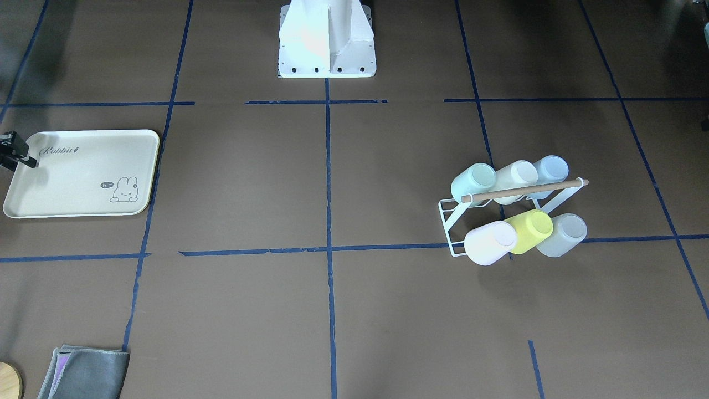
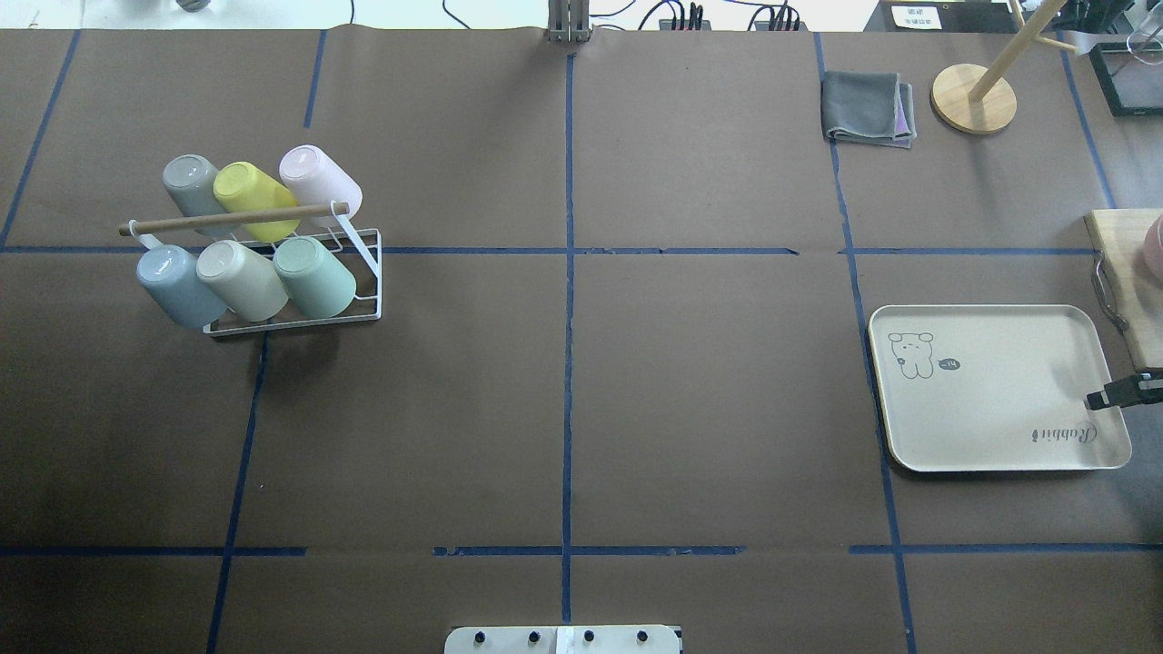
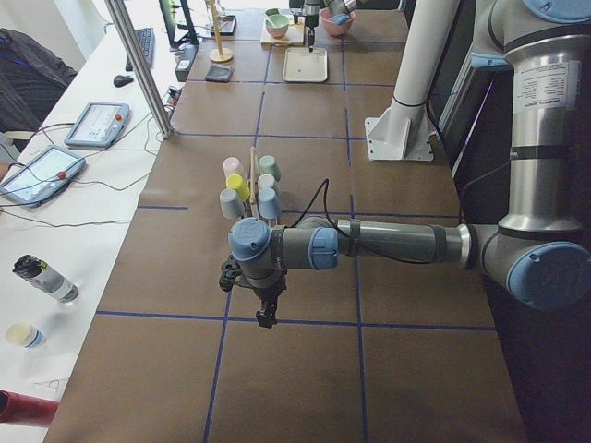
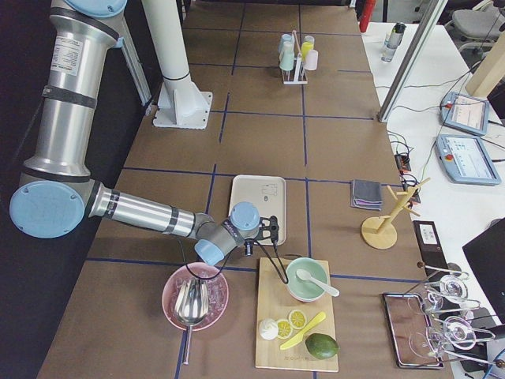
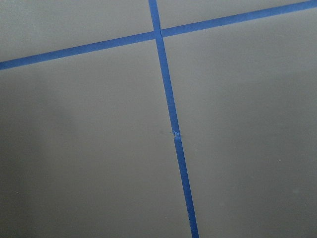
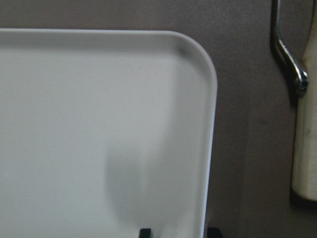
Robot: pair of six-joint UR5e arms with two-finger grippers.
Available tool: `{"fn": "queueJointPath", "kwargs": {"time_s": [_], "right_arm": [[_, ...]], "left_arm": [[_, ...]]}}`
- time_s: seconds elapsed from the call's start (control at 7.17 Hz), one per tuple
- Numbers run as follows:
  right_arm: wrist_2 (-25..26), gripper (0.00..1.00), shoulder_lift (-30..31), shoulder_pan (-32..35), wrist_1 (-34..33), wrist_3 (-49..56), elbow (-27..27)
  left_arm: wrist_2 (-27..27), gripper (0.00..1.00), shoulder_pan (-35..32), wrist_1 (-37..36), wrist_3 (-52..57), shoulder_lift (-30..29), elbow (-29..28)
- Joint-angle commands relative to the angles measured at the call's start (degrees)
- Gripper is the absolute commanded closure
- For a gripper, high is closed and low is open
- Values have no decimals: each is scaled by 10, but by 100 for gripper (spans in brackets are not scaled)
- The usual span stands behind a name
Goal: Pick up and place green cup on tray
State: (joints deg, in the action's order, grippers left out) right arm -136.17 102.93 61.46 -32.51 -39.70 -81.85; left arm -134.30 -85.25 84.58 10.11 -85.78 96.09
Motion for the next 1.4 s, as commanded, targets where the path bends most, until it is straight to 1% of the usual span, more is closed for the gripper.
{"fn": "queueJointPath", "kwargs": {"time_s": [0.0,0.28,0.7,0.98,1.26], "right_arm": [[-13,100,-3,7,-2,0,-3],[-14,100,-1,19,-2,0,-4],[-12,100,-2,18,-2,0,-5],[-13,100,-3,20,-6,-8,-34],[-12,100,-14,10,-7,-59,-52]], "left_arm": [[0,0,0,1,0,0,-1],[0,0,0,1,0,0,-1],[0,0,0,1,0,0,-2],[0,0,0,1,0,0,-1],[0,0,0,1,0,0,0]]}}
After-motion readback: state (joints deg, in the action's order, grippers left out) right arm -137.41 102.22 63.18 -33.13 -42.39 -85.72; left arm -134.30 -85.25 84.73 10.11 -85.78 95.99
